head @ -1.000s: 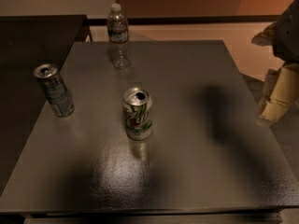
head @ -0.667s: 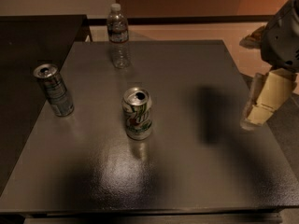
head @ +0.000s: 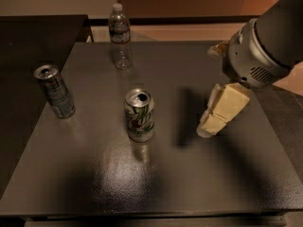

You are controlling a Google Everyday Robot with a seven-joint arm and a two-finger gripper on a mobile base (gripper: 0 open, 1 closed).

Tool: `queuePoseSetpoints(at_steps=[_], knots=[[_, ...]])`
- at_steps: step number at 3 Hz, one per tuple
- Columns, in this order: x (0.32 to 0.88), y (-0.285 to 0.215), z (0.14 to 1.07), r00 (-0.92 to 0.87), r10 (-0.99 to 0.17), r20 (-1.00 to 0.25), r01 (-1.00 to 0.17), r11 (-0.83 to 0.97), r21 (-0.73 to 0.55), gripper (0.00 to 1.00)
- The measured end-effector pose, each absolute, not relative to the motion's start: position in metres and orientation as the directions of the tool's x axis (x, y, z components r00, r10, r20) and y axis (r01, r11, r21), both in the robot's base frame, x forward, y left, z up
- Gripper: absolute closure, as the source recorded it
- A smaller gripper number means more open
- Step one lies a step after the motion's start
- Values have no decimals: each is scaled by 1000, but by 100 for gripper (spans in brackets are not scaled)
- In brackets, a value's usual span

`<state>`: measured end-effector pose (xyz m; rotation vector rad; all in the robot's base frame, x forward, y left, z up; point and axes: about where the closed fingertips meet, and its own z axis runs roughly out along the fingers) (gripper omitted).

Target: Knock 7up can over

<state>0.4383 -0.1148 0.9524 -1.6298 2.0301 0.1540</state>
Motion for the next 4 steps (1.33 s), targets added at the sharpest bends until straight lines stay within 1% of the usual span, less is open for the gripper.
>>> queuePoseSetpoints(at_steps=[2, 4], knots=[[447, -50, 930, -80, -798, -598, -945, 251, -208, 0], [448, 1, 912, -14, -733, -680, -968, 180, -174, 0]])
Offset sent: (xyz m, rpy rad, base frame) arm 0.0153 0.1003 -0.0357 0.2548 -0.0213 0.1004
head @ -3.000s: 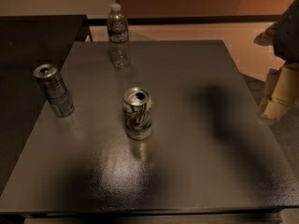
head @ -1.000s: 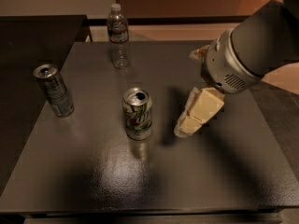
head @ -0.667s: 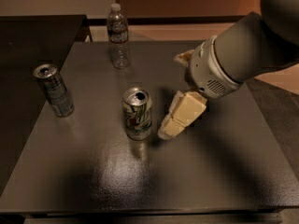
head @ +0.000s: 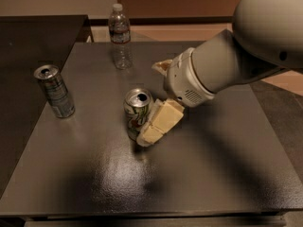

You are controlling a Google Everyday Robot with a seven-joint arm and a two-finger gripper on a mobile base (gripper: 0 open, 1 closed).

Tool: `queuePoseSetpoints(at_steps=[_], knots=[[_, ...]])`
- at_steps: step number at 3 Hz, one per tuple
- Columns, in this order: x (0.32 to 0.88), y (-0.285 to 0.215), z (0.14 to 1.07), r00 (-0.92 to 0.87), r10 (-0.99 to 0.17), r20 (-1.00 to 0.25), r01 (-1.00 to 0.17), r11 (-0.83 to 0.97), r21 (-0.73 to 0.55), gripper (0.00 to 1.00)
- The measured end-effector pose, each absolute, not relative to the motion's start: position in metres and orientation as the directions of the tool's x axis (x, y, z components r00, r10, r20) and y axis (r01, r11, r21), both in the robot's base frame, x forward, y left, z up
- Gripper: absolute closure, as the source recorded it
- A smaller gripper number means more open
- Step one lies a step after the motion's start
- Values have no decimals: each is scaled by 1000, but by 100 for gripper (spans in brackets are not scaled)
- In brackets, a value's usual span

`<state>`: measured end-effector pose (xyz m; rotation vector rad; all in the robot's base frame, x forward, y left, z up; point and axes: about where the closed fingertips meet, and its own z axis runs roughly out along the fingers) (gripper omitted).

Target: Knock 7up can over

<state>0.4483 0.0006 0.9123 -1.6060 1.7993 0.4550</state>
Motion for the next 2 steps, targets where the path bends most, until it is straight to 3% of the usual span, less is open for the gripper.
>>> queuePoseSetpoints(at_steps=[1, 2], knots=[[449, 16, 905, 5, -717, -697, -976, 147, -158, 0], [450, 24, 897, 14, -719, -695, -982, 121, -145, 17]])
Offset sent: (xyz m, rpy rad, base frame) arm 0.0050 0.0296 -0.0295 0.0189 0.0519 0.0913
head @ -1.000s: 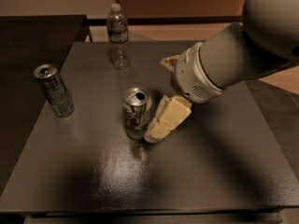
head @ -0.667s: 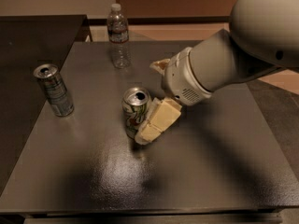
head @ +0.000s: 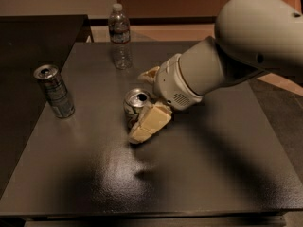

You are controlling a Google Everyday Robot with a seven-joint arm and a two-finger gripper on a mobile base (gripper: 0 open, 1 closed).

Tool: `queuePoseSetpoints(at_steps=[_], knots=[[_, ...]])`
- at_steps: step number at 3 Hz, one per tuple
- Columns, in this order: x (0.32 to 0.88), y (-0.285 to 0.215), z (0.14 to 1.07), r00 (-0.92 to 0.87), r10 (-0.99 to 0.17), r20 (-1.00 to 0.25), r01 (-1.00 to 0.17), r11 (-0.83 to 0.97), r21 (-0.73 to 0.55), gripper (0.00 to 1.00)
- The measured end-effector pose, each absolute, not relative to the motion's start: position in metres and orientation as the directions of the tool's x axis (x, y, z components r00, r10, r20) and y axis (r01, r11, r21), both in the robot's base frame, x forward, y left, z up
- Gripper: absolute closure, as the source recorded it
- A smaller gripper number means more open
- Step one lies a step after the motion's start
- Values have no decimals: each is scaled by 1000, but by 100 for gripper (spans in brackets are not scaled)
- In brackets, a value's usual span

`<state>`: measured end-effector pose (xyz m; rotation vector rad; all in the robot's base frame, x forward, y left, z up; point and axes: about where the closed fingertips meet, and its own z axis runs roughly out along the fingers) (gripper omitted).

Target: Knock 7up can over

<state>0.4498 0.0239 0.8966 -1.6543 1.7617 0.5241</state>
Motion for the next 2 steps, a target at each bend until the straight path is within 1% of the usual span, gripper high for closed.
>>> queuePoseSetpoints(at_steps=[2], knots=[[447, 24, 896, 32, -714, -700, -983, 103, -150, 64]])
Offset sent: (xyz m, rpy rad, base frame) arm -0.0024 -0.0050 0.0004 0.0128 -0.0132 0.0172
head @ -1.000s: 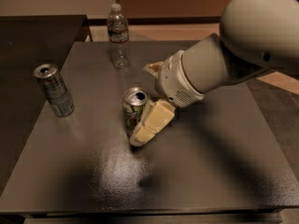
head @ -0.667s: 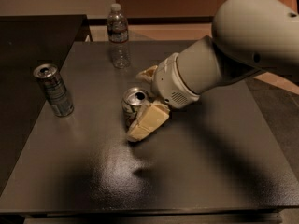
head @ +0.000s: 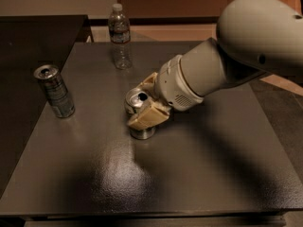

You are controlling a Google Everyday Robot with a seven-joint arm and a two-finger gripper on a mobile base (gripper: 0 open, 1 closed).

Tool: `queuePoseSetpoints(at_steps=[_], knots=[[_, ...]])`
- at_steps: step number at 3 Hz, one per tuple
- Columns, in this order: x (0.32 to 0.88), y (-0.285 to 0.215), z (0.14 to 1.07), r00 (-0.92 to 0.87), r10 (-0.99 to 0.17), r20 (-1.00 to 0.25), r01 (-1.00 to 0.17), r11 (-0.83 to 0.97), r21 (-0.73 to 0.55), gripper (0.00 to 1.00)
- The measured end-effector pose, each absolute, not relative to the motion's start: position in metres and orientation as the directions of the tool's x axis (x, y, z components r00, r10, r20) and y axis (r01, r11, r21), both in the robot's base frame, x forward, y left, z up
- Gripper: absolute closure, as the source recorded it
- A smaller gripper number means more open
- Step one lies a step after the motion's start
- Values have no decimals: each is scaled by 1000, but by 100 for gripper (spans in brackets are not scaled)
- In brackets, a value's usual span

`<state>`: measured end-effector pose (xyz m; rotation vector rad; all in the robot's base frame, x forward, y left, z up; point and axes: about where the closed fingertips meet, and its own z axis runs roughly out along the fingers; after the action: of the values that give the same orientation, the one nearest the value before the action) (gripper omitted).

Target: Knock 7up can over

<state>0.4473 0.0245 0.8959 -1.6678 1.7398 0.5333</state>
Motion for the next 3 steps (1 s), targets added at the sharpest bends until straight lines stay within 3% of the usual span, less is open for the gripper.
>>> queuePoseSetpoints(at_steps=[1, 2, 3], knots=[[451, 14, 913, 36, -753, -657, -977, 113, -182, 87], [458, -4, 927, 35, -823, -567, -970, 108, -218, 100], [462, -24, 927, 57, -897, -438, -963, 65, -260, 100]])
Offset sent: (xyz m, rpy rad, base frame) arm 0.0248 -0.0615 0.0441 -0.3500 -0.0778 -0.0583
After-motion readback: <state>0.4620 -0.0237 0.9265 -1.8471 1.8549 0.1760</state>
